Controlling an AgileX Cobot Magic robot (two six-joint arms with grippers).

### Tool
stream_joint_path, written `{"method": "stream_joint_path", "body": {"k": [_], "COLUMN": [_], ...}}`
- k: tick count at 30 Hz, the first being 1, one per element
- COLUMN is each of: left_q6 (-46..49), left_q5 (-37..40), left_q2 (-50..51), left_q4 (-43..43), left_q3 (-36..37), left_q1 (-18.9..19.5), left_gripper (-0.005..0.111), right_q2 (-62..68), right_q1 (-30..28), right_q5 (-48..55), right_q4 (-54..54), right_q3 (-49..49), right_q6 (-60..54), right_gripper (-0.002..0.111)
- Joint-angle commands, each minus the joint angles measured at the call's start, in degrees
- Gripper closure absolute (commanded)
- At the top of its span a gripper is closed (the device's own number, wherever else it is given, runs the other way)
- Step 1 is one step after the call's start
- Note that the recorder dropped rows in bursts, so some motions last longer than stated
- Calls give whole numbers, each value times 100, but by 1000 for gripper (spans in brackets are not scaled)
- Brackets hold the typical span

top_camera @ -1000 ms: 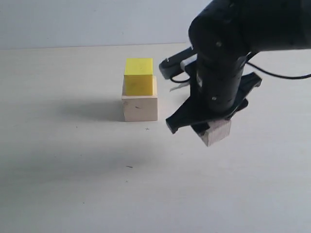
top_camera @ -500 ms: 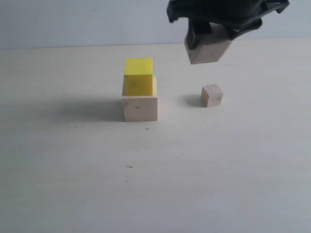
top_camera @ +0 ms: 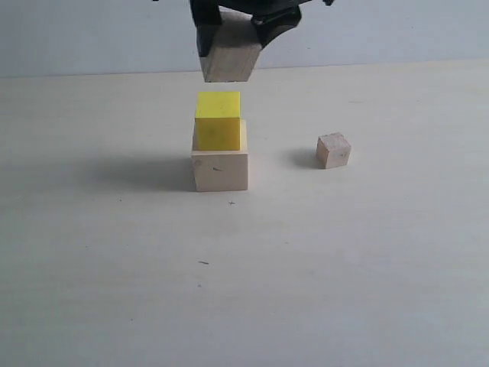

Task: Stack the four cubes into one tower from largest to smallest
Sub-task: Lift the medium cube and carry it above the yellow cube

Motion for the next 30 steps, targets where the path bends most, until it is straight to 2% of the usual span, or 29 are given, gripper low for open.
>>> {"method": "stream_joint_path", "body": {"k": [1, 7, 17, 20, 26, 30], "left_q6": [2, 2, 2, 2, 2, 2], "left_q5": [293, 445, 523, 613, 654, 654], "left_q2": [-26, -26, -26, -26, -26, -26], "left_q4": [37, 37, 2, 2, 2, 2], "left_q3": [28, 28, 28, 28, 28, 28], "left_q1": [17, 17, 17, 17, 17, 17], "left_gripper": [107, 107, 107, 107, 107, 107], "right_q2": [540, 785, 995, 1032, 945, 885], "right_q1": [15, 15, 15, 15, 15, 15], "right_q5": [28, 28, 28, 28, 28, 28], "right_q4": [-78, -155, -358, -381, -81, -557], "right_q3": [-664, -1070, -1081, -1081, -1081, -1081], "right_q6": [209, 383, 256, -614, -3730, -4990], "right_gripper": [108, 108, 108, 108, 108, 108]}}
